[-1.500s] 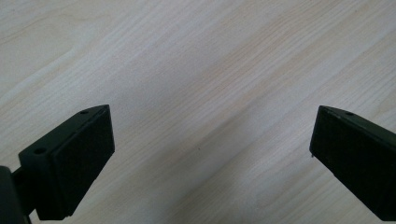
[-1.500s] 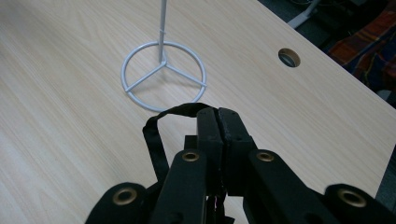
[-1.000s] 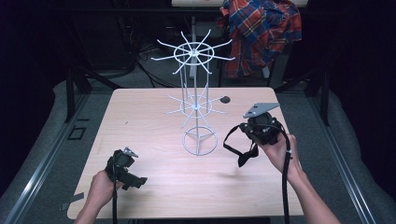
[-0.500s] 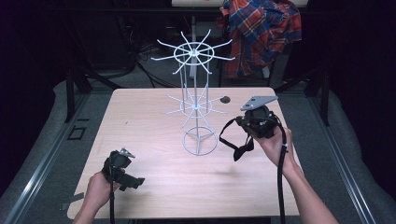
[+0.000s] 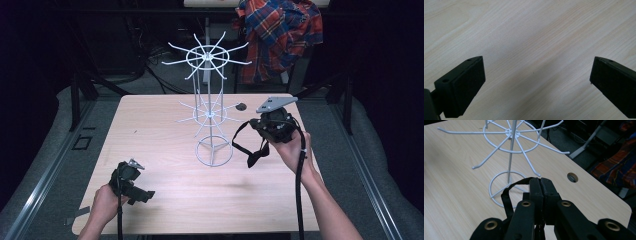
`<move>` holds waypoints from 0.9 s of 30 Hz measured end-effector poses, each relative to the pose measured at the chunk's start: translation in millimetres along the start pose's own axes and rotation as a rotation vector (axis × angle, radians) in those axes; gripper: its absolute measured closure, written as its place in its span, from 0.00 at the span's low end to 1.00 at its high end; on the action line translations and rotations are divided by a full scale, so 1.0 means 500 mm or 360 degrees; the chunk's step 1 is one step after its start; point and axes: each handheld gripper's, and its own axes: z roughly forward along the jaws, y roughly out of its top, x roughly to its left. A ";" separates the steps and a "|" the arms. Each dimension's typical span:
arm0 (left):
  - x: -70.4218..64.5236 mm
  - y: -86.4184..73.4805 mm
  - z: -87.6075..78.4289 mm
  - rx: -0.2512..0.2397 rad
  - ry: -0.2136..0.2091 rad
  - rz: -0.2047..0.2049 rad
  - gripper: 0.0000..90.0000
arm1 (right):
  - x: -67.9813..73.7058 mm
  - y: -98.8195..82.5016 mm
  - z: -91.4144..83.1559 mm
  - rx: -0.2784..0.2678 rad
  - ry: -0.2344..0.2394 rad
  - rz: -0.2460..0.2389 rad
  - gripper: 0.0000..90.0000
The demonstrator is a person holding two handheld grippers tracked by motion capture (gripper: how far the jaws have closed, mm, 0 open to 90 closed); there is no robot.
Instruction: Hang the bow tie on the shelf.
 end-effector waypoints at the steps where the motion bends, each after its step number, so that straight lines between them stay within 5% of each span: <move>1: 0.000 0.001 0.000 0.0003 -0.0001 0.0000 0.00 | 0.001 0.002 -0.001 -0.0005 -0.0002 -0.0005 0.98; 11: -0.002 0.008 0.007 0.0007 -0.0016 0.0010 0.00 | -0.011 0.015 0.007 -0.0071 -0.0009 -0.0013 0.98; 27: -0.001 0.005 0.008 0.0018 -0.0018 0.0013 0.00 | -0.032 0.009 0.060 -0.0027 0.0013 0.0053 0.98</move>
